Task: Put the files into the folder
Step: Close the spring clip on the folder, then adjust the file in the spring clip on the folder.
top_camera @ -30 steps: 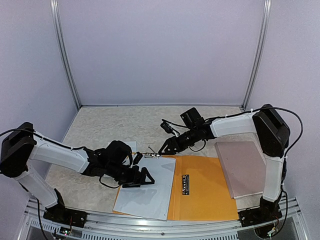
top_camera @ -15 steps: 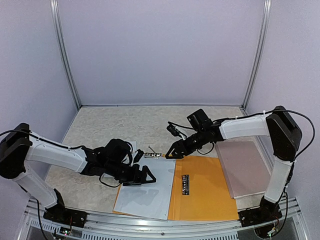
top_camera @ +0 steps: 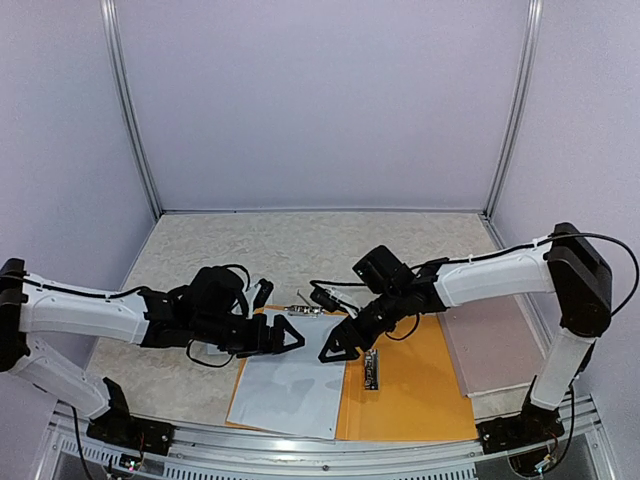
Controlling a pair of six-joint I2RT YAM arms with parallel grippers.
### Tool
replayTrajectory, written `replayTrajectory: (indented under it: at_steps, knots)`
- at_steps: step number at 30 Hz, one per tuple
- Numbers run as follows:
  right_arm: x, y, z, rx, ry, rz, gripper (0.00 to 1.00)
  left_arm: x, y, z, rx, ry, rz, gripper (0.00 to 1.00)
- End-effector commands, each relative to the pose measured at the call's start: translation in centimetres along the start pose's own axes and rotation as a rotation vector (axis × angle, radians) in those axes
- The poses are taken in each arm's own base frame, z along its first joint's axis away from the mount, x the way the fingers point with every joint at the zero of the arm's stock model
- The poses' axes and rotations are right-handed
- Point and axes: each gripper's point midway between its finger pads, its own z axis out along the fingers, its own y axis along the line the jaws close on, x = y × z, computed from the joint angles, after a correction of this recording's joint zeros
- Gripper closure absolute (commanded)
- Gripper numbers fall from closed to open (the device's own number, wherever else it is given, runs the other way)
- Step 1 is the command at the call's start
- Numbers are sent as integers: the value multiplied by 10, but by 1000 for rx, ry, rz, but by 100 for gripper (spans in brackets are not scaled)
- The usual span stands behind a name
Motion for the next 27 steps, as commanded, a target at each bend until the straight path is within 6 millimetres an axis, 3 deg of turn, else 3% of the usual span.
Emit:
replayTrajectory:
  at_steps: [1,7,13,27]
  knots:
    - [14,16,7,-19,31,-19,40,-10,24,-22,-126,-89,-13,5]
    - [26,10,23,-17,74,-1,40,-32,53,-52,-206,-188,-94,4]
    - [32,-4,34,23,121,15,41,-46,62,-79,-217,-251,-127,4]
    - [29,-21,35,96,160,8,42,-47,64,-83,-214,-253,-133,4]
